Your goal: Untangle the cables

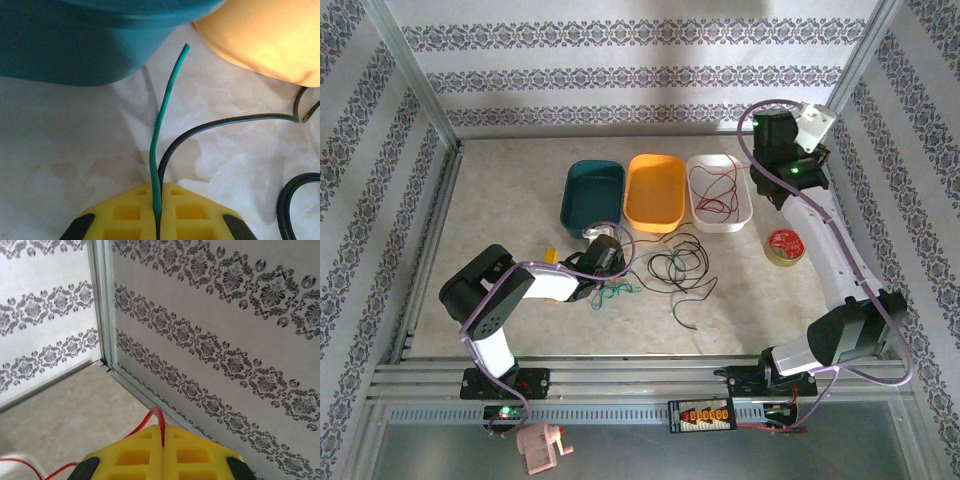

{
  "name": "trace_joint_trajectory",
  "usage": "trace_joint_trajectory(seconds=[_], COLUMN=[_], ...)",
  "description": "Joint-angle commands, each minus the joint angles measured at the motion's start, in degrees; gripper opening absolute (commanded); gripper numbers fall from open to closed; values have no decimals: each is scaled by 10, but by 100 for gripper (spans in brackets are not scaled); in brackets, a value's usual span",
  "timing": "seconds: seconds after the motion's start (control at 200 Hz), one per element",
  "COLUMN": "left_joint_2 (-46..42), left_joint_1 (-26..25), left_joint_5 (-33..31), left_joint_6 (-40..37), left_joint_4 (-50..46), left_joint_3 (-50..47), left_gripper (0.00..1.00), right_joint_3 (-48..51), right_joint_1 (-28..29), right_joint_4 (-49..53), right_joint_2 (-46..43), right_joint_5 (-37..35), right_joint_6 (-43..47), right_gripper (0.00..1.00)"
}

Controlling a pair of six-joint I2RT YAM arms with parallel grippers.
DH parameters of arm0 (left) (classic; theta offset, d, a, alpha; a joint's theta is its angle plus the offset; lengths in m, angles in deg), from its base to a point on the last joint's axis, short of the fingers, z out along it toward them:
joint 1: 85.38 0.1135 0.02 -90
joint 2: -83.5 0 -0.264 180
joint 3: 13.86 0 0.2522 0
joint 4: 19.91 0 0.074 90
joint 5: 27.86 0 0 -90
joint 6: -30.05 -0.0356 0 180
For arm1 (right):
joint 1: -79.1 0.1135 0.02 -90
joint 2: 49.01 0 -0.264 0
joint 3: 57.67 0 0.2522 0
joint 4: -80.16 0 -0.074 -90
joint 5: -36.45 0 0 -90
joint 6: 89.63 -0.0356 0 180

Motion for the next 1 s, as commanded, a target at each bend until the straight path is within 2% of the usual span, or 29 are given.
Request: trace_joint_trajectory(seconds=[0.0,0.115,0.205,0.27,0.455,0.565,0.825,0.995], left_joint_2=[33,36,34,31,28,25,25,23], left_joint_1=[5,5,5,4,5,5,4,5], left_joint_5=[36,37,37,36,33,33,31,32], left_joint_6=[1,1,1,1,1,1,0,-1], left_joint_4=[-13,-12,-13,-12,-12,-12,-14,-16], left_joint_3=[9,11,9,7,4,2,0,2], left_gripper=[0,0,0,0,0,0,0,0], right_joint_3=[16,25,27,24,-21,-19,-10,-11], right_joint_1=[44,86,97,95,76,69,43,21], right_joint_4=[14,10,10,12,64,60,56,47], right_joint_2=[27,58,81,99,173,201,257,283], right_joint_5=[-59,-93,-75,-36,136,230,374,414], right_joint_6=[23,35,25,11,-45,-66,-119,-133], right_gripper=[0,0,0,0,0,0,0,0])
